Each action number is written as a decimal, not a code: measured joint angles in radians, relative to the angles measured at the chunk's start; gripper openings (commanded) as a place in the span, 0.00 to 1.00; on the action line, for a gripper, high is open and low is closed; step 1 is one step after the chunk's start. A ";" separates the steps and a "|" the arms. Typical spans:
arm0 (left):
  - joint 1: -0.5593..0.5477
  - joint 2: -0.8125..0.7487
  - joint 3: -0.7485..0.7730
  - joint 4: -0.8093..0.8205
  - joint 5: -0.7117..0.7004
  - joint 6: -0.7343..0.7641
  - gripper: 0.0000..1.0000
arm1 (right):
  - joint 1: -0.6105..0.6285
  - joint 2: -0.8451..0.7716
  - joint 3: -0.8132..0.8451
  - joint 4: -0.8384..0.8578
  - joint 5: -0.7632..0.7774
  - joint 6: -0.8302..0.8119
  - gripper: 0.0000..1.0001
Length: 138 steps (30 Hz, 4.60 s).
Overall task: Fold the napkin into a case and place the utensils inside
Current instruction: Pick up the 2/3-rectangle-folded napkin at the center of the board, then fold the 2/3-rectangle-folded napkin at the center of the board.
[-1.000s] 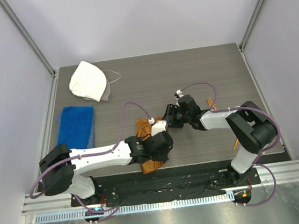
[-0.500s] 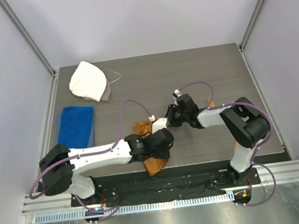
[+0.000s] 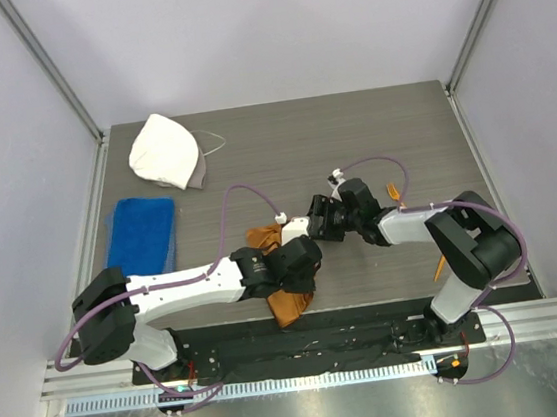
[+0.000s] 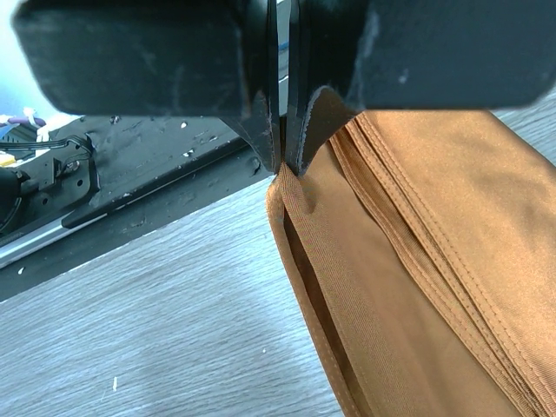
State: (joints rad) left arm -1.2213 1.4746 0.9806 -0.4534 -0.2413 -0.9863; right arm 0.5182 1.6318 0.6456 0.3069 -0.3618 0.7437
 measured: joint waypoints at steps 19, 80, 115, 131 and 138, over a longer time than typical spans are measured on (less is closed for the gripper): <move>0.001 -0.048 0.001 -0.013 0.007 0.000 0.20 | 0.013 0.113 0.011 0.139 -0.072 0.074 0.15; 0.469 -0.023 -0.185 0.217 0.127 0.017 0.08 | 0.241 0.003 0.035 0.043 0.290 0.131 0.01; 0.491 0.108 -0.122 0.256 0.167 0.021 0.08 | 0.120 0.088 0.134 -0.033 0.332 -0.140 0.47; 0.495 0.238 -0.003 0.255 0.167 0.025 0.07 | 0.069 0.134 0.138 0.039 0.235 -0.155 0.31; 0.506 0.271 0.005 0.256 0.167 0.025 0.08 | 0.068 0.138 0.142 0.049 0.206 -0.156 0.42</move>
State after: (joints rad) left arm -0.7155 1.7454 0.9855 -0.1978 -0.0738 -0.9611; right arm 0.5858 1.7699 0.7876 0.3557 -0.1558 0.5880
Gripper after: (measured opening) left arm 0.076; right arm 0.405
